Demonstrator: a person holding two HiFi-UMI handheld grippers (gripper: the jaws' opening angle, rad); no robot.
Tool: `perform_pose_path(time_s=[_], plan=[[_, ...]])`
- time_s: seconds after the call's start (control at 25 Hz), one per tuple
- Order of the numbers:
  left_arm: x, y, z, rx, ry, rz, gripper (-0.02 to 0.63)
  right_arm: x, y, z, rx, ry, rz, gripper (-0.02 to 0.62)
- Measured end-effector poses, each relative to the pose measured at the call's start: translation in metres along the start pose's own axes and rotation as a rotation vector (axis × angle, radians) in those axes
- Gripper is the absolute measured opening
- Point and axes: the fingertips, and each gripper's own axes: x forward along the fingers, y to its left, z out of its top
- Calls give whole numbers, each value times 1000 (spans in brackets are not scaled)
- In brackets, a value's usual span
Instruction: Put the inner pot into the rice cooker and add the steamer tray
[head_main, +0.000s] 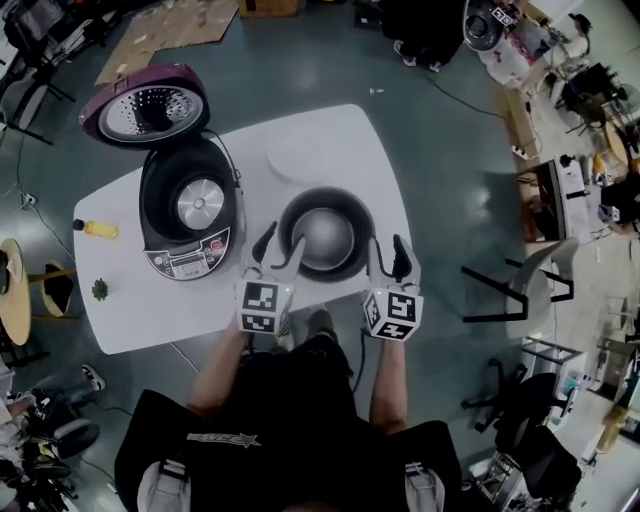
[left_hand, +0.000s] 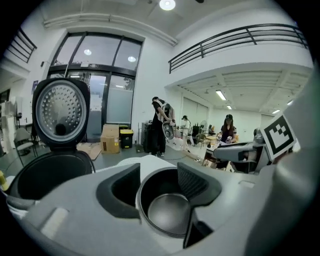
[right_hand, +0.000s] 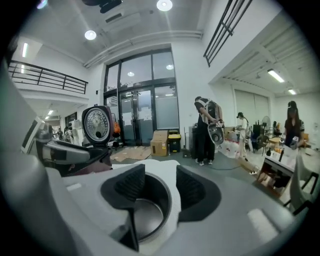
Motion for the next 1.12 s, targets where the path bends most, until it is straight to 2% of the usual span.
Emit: perform_pose_path(time_s=[0.2,0.72,1.0,1.12], plan=[[14,4,-34,-22,98,2,267,12,-4,-32,16,71,18,219],[38,16,-93,-32,242,40,267,42,-7,-94,43,208,61,219],[42,16,-118,-38,306,44,267,49,-6,-112,55,259,80,221],[44,15,-123,-31,325,45,241,50,-5,-114,53,265,79,210]])
